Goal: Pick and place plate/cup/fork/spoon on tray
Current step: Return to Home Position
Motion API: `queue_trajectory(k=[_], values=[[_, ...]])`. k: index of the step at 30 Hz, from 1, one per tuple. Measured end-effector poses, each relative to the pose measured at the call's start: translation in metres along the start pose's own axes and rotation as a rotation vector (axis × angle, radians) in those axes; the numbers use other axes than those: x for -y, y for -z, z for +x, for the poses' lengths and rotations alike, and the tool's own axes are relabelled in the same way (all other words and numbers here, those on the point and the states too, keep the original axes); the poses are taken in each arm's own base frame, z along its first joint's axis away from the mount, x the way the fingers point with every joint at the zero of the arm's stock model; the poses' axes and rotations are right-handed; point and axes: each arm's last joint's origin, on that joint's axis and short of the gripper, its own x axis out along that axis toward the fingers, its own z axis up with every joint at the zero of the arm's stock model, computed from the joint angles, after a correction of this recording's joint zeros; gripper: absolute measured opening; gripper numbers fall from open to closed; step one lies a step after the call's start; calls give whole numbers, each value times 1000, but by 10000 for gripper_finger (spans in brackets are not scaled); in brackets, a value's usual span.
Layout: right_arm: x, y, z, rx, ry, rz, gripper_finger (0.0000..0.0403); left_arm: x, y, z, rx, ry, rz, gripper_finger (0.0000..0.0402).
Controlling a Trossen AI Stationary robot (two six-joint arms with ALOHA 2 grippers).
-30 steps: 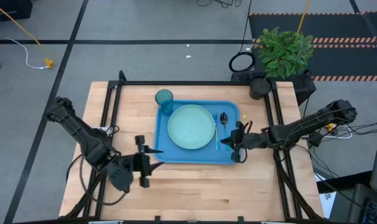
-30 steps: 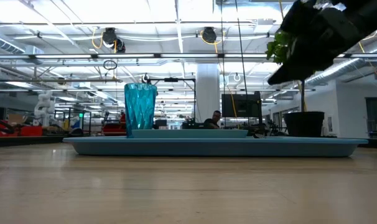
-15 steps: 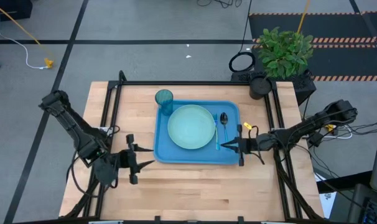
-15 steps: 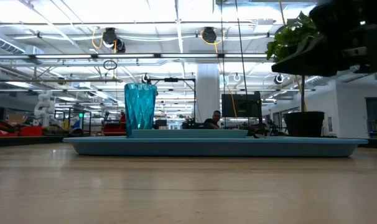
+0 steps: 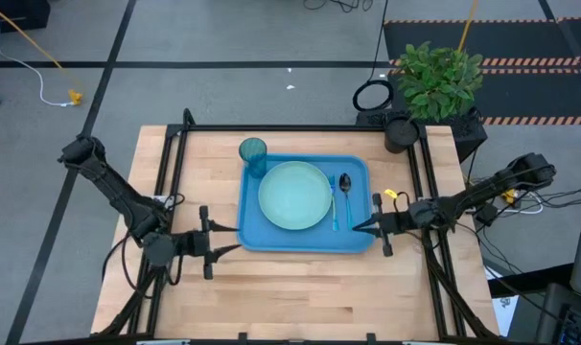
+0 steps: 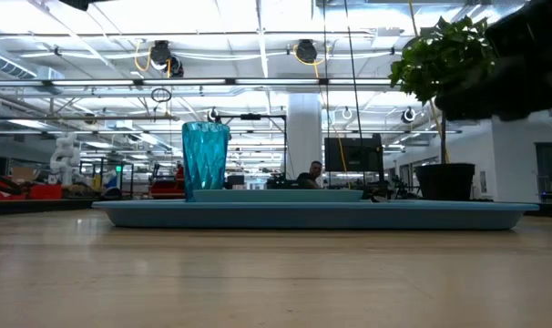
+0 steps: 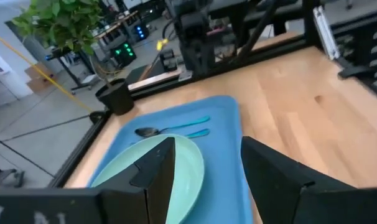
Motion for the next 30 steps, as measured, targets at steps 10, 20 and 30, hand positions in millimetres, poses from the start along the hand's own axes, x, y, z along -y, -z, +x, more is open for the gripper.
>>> queue_trajectory(k=[10,20,30], values=[[3,-17,-17,151,-15,11,0,-9,-2,6,9,-63,-8,186],[5,-20,-26,172,-7,-36,0,-30,-2,6,3,114,24,85],[6,-15,-26,128,5,-164,0,-41,7,15,-51,284,59,11]])
